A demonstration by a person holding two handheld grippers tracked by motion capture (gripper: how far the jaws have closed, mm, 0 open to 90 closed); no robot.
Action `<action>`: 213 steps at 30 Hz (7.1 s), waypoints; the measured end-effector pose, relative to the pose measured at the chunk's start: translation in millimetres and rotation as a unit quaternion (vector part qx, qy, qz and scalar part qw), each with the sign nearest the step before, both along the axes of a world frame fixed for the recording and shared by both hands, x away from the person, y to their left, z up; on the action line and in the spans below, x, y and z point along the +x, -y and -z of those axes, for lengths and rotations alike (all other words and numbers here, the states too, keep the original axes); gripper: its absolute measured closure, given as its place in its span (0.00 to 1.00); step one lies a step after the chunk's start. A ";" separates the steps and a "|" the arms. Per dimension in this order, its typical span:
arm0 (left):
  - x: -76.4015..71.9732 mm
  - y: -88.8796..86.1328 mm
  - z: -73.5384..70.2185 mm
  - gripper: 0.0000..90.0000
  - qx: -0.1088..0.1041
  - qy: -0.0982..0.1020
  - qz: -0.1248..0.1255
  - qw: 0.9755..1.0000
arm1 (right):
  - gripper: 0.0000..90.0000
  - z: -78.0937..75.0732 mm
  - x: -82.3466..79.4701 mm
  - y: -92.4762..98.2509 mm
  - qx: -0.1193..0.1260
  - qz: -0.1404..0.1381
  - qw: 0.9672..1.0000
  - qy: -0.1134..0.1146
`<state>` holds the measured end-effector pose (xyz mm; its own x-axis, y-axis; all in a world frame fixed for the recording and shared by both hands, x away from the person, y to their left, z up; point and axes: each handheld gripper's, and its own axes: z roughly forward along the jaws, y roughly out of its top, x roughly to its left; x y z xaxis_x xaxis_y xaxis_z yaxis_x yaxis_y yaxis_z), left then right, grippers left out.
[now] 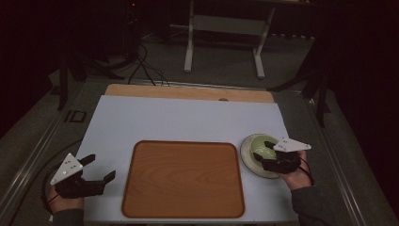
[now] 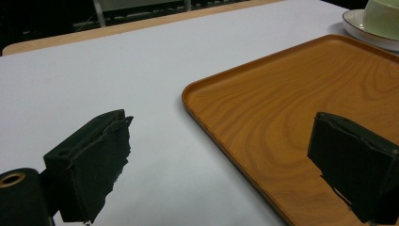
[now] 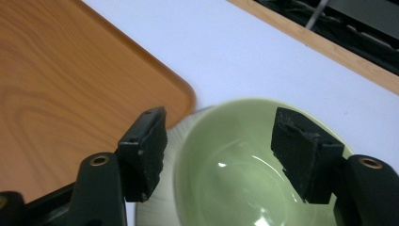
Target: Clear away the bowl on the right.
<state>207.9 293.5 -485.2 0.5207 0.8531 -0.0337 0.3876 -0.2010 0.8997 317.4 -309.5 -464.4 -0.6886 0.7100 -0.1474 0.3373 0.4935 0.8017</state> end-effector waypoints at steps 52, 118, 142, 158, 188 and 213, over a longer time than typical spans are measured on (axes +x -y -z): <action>0.0 -0.1 0.0 0.07 0.000 0.000 -0.002 1.000 | 0.65 28.9 48.8 53.1 0.011 0.120 0.982 -0.147; -1.4 -1.8 -1.2 0.11 -0.001 0.010 -0.014 1.000 | 0.91 -21.7 40.5 10.8 0.045 0.072 0.987 -0.137; -2.0 -2.6 -1.7 0.11 -0.002 0.012 -0.016 1.000 | 0.91 -19.4 40.2 -20.9 0.049 0.036 0.988 -0.139; -2.1 -2.6 -1.9 0.11 -0.001 0.014 -0.017 1.000 | 0.91 -17.9 37.4 -38.5 0.057 0.017 0.988 -0.140; -2.4 -3.2 -2.4 0.11 -0.001 0.017 -0.019 1.000 | 0.91 -15.9 38.3 -73.3 0.071 -0.017 0.987 -0.146; -3.1 -3.4 -2.9 0.12 -0.001 0.020 -0.021 1.000 | 0.90 -4.6 32.3 -102.1 0.076 -0.050 0.983 -0.158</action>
<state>204.8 297.0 -482.2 0.4857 0.8740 -0.0155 0.3593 -0.1835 0.9150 349.7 -207.4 -459.9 -0.7500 0.6344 0.1871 0.5376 0.4199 0.7312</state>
